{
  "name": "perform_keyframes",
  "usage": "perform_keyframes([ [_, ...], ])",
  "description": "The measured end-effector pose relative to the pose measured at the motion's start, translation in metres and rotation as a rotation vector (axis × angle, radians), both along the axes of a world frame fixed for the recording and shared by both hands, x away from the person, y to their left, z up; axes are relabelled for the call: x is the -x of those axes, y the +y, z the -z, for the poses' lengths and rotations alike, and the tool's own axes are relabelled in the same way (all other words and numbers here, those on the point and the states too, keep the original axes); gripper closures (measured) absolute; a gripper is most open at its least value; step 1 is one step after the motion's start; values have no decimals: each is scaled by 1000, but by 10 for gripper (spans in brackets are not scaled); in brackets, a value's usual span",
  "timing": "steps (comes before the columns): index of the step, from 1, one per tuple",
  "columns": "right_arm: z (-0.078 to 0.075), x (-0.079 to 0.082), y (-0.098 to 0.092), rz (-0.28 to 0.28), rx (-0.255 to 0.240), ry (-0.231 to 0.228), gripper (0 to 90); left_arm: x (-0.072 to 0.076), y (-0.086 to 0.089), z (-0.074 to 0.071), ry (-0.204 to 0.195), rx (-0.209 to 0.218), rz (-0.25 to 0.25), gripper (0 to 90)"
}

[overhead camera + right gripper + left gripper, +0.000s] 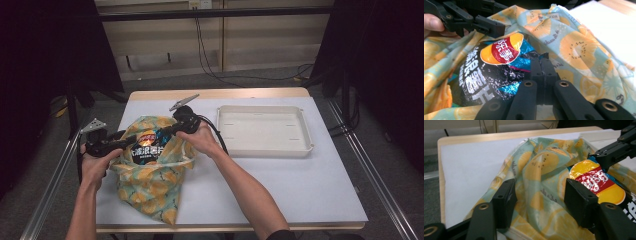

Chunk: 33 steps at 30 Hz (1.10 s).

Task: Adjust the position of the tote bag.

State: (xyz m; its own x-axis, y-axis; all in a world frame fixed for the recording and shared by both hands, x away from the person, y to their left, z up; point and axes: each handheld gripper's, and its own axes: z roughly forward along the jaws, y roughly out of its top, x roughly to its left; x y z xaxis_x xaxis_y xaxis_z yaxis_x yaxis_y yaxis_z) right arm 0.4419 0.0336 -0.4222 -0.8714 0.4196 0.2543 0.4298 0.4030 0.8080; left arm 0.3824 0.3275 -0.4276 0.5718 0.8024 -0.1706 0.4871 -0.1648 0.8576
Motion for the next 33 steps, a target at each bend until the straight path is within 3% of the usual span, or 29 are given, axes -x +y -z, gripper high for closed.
perform_keyframes([
  [6,-8,7,-2,0,-15,-27,900,-1,-3,-2,2,19,2,216],
  [9,-14,13,-2,-10,-17,-52,900,-1,-1,-2,8,34,7,211],
  [11,-18,16,-2,-11,-12,-61,900,1,0,-3,2,42,16,305],
  [16,-17,17,-3,-11,-18,-57,900,4,2,-4,-17,49,35,656],
  [20,-14,16,-5,-11,-20,-52,900,4,6,-3,-19,51,21,839],
  [23,-10,16,-7,-4,-26,-47,900,3,8,-2,-15,48,12,881],
  [27,-7,18,-10,-8,-30,-47,900,1,9,0,-17,38,-36,889],
  [33,-7,23,-16,-13,-30,-52,900,-2,18,7,16,39,-108,892],
])
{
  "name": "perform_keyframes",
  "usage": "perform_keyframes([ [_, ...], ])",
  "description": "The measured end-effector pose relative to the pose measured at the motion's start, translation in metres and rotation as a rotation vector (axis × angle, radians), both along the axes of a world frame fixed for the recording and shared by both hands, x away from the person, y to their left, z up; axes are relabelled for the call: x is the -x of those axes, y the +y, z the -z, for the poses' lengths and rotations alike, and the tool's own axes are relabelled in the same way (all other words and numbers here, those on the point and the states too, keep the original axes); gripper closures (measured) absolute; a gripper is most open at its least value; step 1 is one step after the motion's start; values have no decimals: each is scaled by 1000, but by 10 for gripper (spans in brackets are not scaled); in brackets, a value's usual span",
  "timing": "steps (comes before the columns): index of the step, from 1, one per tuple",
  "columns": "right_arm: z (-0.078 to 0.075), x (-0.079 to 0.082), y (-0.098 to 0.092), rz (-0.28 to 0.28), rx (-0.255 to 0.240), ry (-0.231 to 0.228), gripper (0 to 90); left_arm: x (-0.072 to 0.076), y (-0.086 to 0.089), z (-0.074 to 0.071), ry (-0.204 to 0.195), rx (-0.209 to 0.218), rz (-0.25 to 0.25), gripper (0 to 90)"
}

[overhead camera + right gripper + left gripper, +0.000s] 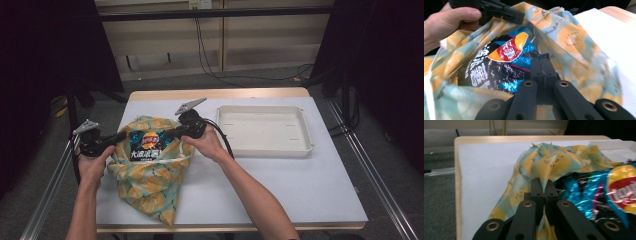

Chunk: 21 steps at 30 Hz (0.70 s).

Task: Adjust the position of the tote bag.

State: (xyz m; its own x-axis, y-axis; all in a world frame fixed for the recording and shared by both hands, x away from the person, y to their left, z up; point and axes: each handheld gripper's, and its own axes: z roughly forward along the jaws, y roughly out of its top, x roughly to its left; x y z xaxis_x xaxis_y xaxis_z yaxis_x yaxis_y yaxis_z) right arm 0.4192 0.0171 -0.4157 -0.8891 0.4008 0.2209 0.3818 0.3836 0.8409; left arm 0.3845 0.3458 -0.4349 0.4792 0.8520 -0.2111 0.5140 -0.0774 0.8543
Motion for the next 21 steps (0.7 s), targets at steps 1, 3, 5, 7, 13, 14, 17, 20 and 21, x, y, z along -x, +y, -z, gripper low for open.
perform_keyframes([
  [1,0,1,-1,0,-4,1,900,0,2,2,13,-10,-6,893],
  [3,1,2,-4,-2,-12,-5,900,-2,5,7,41,-18,-39,892],
  [5,1,4,-6,0,-14,-2,900,-3,6,13,62,5,-37,892],
  [7,1,4,-8,4,-15,0,900,-4,5,15,79,-14,-25,889],
  [13,3,1,-9,19,-11,-2,900,-5,1,17,97,-17,7,772],
  [14,4,0,-8,24,-7,0,900,-5,1,15,97,-24,6,709],
  [17,7,-2,-9,26,-5,10,900,-2,-1,3,54,-22,5,595],
  [20,7,-2,-9,23,-7,10,900,3,-4,-10,-9,-4,15,550],
  [21,7,-1,-9,23,-10,6,900,4,-6,-12,-15,5,27,559],
])
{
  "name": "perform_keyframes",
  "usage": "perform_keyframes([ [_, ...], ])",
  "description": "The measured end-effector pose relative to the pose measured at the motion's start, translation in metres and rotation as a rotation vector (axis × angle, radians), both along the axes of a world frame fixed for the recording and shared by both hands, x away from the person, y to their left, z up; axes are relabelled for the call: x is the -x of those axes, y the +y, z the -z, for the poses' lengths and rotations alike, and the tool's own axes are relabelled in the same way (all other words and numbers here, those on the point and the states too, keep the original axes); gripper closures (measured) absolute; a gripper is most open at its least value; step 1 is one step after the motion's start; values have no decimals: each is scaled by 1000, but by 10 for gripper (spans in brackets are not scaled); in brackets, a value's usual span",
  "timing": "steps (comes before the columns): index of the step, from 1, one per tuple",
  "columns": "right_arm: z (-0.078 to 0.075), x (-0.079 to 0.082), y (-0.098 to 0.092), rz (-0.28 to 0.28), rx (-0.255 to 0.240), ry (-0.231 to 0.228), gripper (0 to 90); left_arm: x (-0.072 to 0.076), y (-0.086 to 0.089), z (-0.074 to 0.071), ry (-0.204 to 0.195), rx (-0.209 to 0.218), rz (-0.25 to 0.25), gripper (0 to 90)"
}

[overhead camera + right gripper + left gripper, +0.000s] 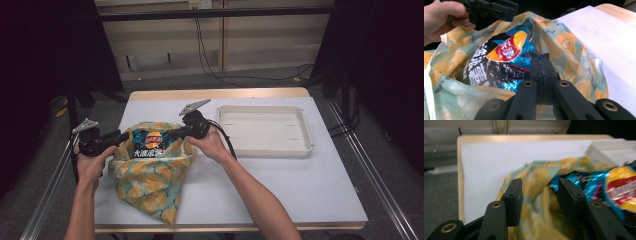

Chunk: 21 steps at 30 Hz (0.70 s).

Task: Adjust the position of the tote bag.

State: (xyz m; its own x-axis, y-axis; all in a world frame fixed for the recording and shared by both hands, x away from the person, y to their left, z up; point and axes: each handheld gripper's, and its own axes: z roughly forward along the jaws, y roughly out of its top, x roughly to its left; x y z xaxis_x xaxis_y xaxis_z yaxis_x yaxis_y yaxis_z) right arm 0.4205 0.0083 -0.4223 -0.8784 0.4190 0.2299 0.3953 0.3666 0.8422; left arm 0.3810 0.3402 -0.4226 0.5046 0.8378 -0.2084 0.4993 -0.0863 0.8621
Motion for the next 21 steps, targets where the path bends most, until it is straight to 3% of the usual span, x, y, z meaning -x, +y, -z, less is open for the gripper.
perform_keyframes([
  [2,-2,1,0,-4,-12,-2,900,0,-5,-2,-11,0,33,576],
  [5,-6,4,0,-5,-18,-23,900,-2,-9,1,-3,-27,7,587],
  [9,-13,6,-3,1,-34,-40,900,-1,-2,-2,-9,77,34,487],
  [14,-23,5,-8,25,-77,-67,900,1,-4,-7,-21,82,75,443],
  [21,-33,4,-4,25,-84,-83,900,3,-11,-14,-39,83,126,371],
])
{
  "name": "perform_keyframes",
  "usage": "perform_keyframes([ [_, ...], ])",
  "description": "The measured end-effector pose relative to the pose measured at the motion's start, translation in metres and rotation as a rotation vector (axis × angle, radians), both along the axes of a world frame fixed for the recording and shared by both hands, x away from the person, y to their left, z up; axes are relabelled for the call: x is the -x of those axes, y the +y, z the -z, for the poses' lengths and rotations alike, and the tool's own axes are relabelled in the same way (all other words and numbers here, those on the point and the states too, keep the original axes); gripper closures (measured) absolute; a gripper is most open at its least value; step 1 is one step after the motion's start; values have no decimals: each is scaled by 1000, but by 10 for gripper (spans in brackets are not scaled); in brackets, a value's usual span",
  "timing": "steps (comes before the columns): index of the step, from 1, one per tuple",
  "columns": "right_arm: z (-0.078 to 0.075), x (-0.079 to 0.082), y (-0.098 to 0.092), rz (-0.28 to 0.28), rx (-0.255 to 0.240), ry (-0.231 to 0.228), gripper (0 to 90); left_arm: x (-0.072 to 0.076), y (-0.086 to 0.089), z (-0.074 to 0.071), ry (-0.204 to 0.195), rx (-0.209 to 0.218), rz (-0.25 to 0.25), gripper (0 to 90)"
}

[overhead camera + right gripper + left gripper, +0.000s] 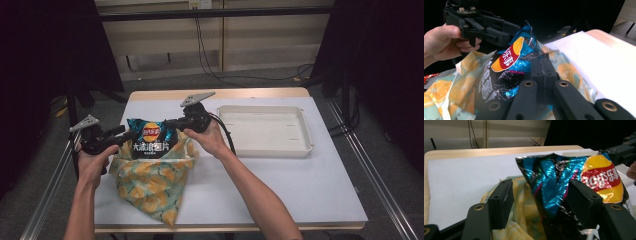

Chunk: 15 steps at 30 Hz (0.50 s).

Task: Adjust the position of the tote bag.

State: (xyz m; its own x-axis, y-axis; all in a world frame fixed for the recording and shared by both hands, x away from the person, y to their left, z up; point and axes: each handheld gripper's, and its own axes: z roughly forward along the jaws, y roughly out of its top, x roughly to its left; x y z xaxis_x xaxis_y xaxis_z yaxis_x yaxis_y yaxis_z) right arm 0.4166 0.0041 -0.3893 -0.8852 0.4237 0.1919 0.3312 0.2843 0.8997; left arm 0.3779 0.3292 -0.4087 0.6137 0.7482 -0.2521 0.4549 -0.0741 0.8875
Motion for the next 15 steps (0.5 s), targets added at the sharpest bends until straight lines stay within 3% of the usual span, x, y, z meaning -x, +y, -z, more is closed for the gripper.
perform_keyframes([
  [6,-16,-3,1,10,-7,-40,900,1,-4,-4,-12,4,15,298],
  [10,-25,-6,0,21,2,-62,900,-1,-12,0,0,-24,33,280],
  [12,-25,-5,-1,19,-2,-64,900,-1,-15,1,1,-42,42,293],
  [15,-16,-4,-2,3,-33,-32,900,-3,-18,5,6,-53,41,295],
])
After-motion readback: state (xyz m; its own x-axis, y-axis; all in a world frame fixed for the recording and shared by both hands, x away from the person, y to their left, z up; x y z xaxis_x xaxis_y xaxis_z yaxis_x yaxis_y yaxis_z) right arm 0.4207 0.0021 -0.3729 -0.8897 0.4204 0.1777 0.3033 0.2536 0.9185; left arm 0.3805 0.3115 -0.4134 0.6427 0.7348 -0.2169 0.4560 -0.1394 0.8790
